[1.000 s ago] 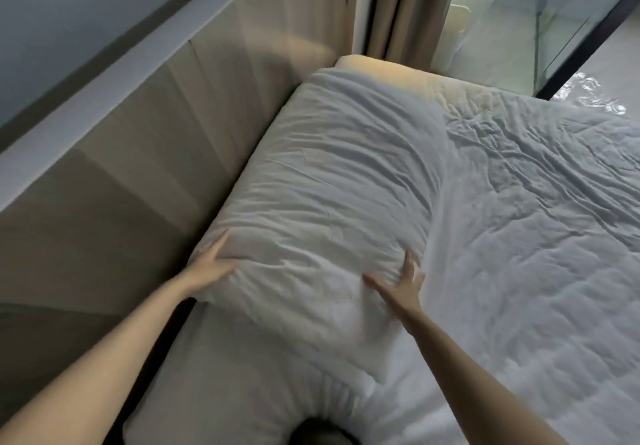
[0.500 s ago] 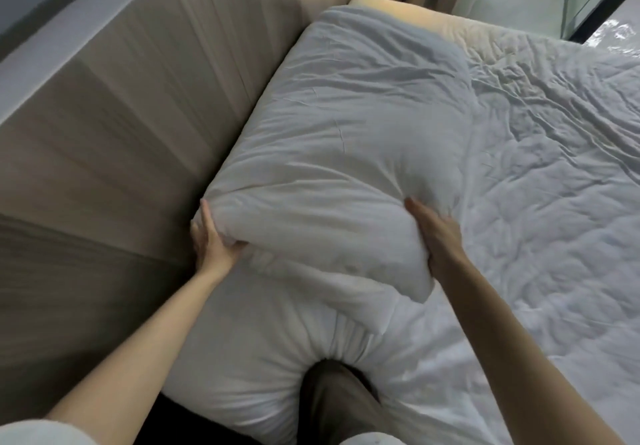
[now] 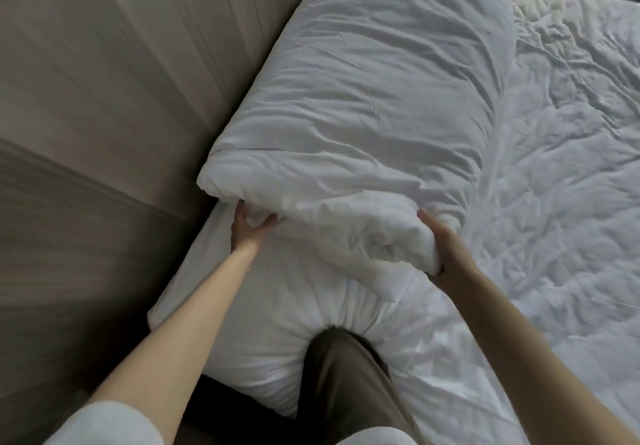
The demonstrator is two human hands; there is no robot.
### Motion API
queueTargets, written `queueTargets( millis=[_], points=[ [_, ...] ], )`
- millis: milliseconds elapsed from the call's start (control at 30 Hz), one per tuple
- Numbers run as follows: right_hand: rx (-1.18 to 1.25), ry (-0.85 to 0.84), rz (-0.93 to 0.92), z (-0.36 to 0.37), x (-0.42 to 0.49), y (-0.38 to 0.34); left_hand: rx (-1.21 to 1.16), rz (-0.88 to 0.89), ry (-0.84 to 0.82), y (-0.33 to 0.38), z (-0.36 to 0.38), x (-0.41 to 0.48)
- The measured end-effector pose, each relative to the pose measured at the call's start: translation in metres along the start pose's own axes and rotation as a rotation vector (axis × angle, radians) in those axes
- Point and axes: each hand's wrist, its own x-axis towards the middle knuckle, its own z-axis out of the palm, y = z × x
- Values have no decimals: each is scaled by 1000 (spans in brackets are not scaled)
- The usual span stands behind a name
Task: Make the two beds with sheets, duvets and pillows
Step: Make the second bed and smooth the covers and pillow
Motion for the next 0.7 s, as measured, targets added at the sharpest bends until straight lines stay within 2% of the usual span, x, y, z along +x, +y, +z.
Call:
queueTargets(
  millis=[67,133,267,367,567,700],
  points=[
    [152,-154,-50,18,-10,-31,-29,52,50,2,6,11],
    [260,-225,-50,39,-20,-51,-5,62,108,1,12,17],
    [399,-183,48,60,-25,-54,157,73,200,-1,11,32],
    [460,-204,93,60,-36,-64,325,100,195,-3,0,53],
    [497,-255,-25,69,-77,-103,73,64,239,40,-20,47],
    [407,-208,-30,43,-75,-87,-207,-190,238,45,-31,63]
  ],
)
